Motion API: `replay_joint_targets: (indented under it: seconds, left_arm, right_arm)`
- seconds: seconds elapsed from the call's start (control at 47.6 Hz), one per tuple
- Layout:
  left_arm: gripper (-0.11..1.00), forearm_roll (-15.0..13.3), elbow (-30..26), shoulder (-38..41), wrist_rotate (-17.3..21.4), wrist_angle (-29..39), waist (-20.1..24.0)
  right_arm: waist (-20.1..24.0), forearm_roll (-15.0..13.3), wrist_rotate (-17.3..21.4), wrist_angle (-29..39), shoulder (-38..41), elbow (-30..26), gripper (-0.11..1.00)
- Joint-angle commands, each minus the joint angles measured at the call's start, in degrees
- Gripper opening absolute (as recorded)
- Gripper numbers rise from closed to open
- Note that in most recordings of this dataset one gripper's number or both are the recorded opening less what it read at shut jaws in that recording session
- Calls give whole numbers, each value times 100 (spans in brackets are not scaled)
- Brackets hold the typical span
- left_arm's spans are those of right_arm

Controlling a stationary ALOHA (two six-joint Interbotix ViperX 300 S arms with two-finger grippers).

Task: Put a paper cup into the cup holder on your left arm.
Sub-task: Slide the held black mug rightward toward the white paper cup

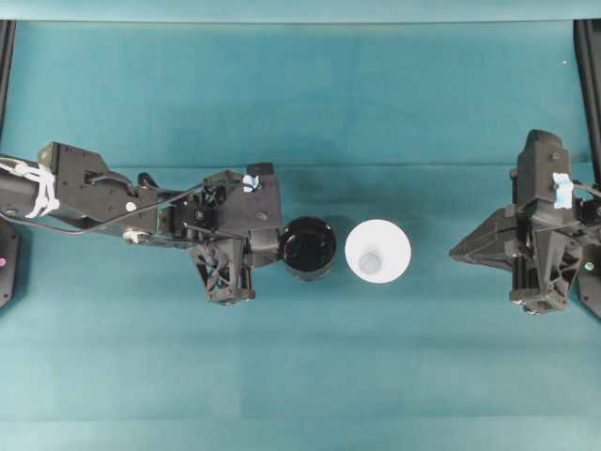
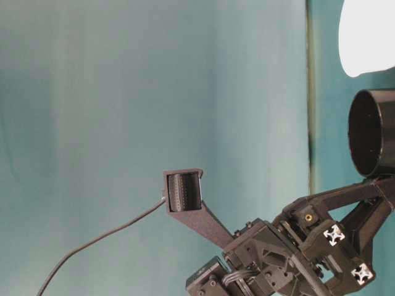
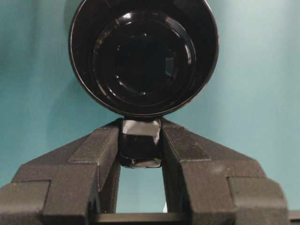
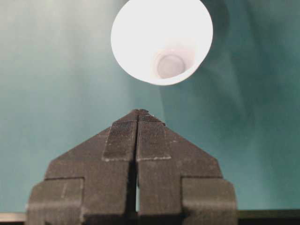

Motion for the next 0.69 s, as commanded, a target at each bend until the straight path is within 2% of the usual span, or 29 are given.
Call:
replay_joint_targets:
  seconds: [0.0, 0.378, 0.441, 0.567, 0.63, 0.672]
  left_arm:
    - [29, 9, -79, 0, -9, -53, -9]
    - [31, 9, -97, 9, -9, 0, 0]
    - [42, 18, -105, 9, 9, -9, 9]
    - [76, 18, -88, 0, 18, 0, 9]
    - [85, 9, -79, 0, 9, 0, 9]
    - [86, 18, -79, -9, 9, 0, 9]
  right_arm:
    - [18, -9, 62, -44, -18, -141, -4]
    - [18, 0, 62, -44, -18, -132, -4]
    - [18, -9, 62, -44, -18, -132, -4]
    - [18, 0, 62, -44, -18, -141, -4]
    - [18, 0, 70, -44, -18, -132, -4]
    - [18, 9, 70, -44, -9, -141, -4]
